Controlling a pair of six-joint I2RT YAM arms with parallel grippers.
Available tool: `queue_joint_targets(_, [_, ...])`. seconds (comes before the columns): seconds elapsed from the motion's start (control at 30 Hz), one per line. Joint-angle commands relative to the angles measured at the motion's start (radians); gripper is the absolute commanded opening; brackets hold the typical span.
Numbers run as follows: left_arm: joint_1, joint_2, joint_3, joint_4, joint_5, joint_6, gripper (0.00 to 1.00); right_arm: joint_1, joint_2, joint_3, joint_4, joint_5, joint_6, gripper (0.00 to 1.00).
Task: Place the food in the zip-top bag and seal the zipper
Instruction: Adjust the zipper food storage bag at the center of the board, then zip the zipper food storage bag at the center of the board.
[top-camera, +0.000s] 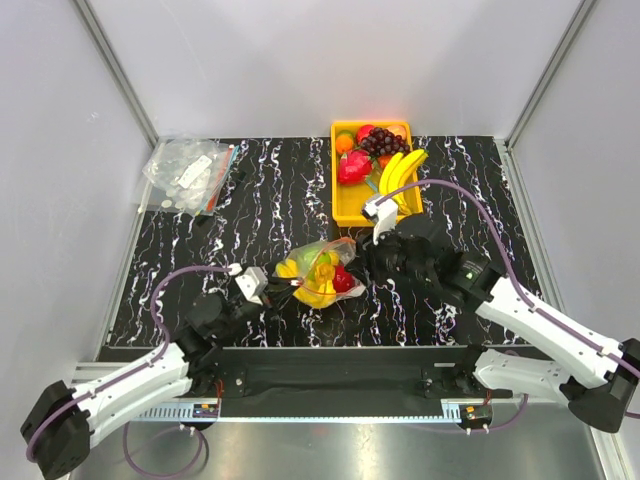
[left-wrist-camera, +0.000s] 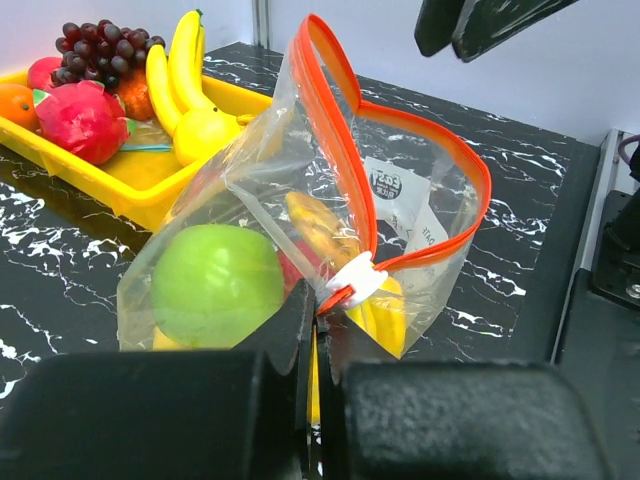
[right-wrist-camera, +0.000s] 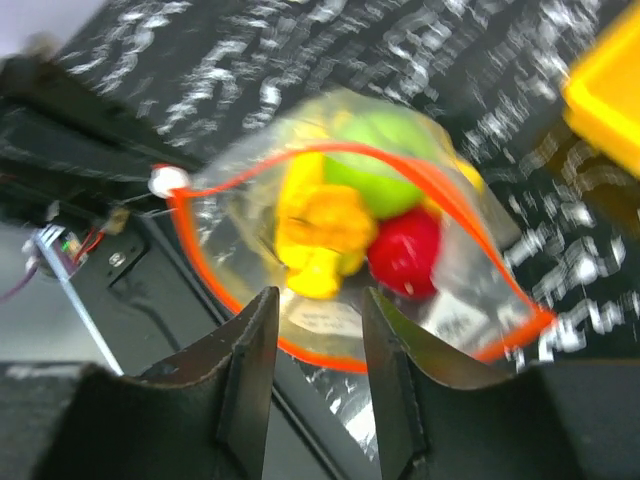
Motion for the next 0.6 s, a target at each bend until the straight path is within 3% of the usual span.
queue_joint_targets(0.0, [0.006,-0.062,0.076,-0.055,0.023,-0.03,0.0,0.005,0.002,0.032,0.19,-0.219,-0.209,0.45])
queue_joint_targets(0.1, [0.007,-0.097,0.098,-0.104,-0.002,-0.049,0.0,0.007,0.112,0.127,0.138,-0.392,-0.324,0.46])
queue_joint_targets(0.33, [0.01,-0.113,0.139,-0.184,-0.062,-0.086,0.0,0.047,0.243,0.261,0.126,-0.483,-0.507,0.55])
queue_joint_targets(0.57, [0.016,-0.122,0.139,-0.199,-0.059,-0.103,0.0,0.087,0.275,0.253,0.104,-0.563,-0.746,0.54])
